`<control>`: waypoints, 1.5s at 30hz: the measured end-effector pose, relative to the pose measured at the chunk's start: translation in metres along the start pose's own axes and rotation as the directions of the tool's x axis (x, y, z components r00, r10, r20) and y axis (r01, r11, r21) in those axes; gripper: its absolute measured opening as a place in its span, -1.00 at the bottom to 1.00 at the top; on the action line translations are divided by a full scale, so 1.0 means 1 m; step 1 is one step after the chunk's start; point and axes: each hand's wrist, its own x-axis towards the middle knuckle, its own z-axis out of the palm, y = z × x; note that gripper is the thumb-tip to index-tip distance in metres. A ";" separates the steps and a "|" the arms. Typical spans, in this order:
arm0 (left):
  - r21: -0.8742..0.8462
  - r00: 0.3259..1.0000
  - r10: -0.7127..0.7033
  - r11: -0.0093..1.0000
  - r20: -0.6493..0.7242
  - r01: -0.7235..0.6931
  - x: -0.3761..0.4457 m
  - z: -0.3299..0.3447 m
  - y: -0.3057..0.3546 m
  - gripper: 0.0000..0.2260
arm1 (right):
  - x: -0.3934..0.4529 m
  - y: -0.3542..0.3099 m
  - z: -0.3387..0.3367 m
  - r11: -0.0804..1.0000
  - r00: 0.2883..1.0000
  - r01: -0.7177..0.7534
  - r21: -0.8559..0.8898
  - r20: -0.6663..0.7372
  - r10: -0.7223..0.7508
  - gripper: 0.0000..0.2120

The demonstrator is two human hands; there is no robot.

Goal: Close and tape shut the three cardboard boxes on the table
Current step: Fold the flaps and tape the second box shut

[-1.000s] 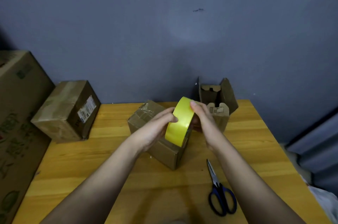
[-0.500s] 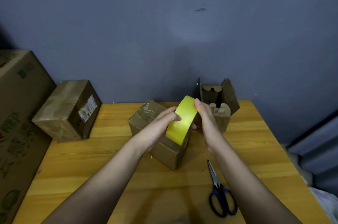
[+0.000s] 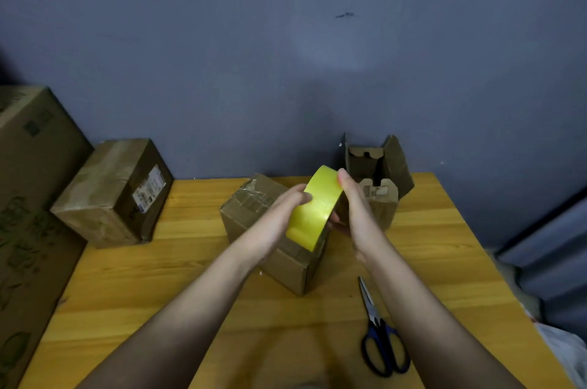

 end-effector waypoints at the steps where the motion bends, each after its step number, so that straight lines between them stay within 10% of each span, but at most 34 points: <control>1: -0.013 1.000 -0.024 1.000 -0.007 0.024 0.004 -0.003 -0.002 -0.60 | 0.000 0.000 0.000 1.000 1.000 -0.015 -0.010 0.006 0.015 -0.11; 18: 0.119 0.993 0.024 0.993 -0.113 -0.011 -0.008 0.000 0.003 -0.76 | -0.005 -0.001 0.004 0.987 0.998 0.057 -0.148 0.039 -0.052 -0.17; 21: 0.143 0.987 0.014 0.990 -0.157 0.008 -0.012 0.005 0.004 -0.73 | -0.009 -0.010 -0.001 0.877 0.954 0.291 -0.381 0.051 -0.295 -0.68; 29: 0.117 0.973 -0.022 0.992 -0.230 0.050 -0.003 -0.007 0.005 -0.50 | -0.018 -0.042 0.004 0.439 0.836 0.548 -0.712 0.438 -0.331 -0.63; 34: 0.640 0.923 0.184 0.764 -0.338 0.082 -0.007 -0.011 0.008 -0.45 | -0.023 -0.048 0.012 0.273 0.841 0.519 -0.810 0.427 -0.332 -0.67; 45: 0.873 0.865 0.388 0.477 -0.317 0.106 0.003 -0.015 0.007 -0.50 | -0.026 -0.044 0.022 0.274 0.854 0.510 -0.815 0.440 -0.279 -0.72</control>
